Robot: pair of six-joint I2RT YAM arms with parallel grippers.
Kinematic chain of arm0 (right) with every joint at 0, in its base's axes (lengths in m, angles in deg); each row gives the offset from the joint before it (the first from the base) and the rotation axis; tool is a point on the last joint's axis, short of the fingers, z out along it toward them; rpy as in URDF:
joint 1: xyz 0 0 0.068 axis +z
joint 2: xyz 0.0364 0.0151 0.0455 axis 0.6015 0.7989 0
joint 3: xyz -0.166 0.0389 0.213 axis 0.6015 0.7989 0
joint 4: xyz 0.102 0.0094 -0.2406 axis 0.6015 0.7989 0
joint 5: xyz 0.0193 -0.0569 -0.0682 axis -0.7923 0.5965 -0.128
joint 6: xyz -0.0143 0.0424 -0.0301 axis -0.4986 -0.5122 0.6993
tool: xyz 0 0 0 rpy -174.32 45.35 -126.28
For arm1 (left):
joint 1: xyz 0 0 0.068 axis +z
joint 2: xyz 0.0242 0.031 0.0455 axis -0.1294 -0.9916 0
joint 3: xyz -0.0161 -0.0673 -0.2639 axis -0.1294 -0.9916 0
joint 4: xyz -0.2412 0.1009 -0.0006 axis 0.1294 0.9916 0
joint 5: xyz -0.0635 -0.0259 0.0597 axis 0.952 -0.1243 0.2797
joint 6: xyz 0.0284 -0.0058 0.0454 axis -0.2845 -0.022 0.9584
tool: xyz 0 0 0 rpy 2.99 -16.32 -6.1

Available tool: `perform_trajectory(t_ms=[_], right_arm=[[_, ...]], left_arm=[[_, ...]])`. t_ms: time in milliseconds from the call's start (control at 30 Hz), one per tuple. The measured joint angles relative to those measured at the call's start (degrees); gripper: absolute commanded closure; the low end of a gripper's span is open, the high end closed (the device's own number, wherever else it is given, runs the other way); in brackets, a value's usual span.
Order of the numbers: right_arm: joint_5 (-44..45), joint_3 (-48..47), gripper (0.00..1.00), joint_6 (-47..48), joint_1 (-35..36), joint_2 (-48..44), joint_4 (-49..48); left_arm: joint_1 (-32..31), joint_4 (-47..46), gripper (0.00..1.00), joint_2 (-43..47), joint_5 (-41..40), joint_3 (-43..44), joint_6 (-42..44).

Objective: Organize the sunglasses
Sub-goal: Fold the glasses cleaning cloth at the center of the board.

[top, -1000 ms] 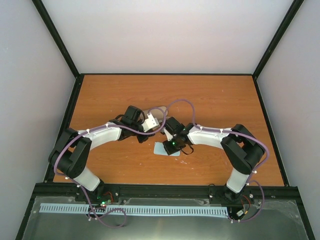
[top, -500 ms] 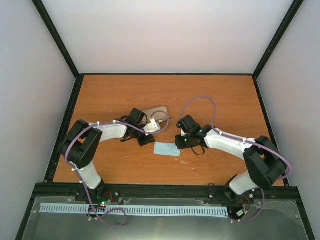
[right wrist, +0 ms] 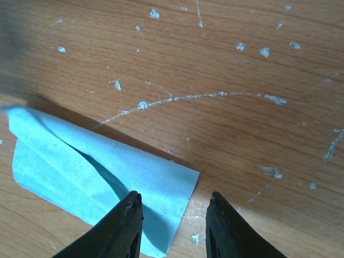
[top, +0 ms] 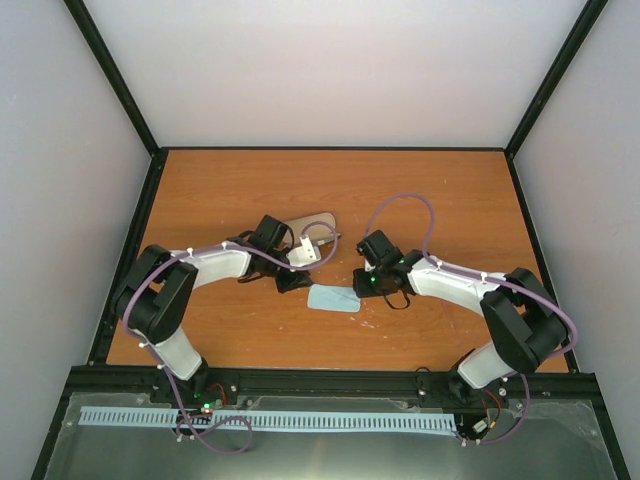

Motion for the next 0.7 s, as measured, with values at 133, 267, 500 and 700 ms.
perform_trajectory(t_ms=[133, 267, 500, 700], right_arm=[[-0.55, 0.35, 0.68, 0.00, -0.02, 0.02, -0.46], [-1.53, 0.44, 0.69, 0.02, 0.00, 0.33, -1.27], [-2.97, -5.09, 0.97, 1.84, 0.42, 6.25, -2.03], [-3.30, -12.92, 0.97, 4.66, 3.28, 12.72, -2.08]], left_arm=[[-0.37, 0.09, 0.72, 1.01, 0.46, -0.72, 0.87], [-1.09, 0.66, 0.73, 1.01, 1.03, -1.40, 1.18], [-1.66, 0.28, 0.78, 1.03, -0.11, -2.12, 0.70], [-1.66, -1.14, 0.80, 1.92, -3.06, -3.82, 0.15]])
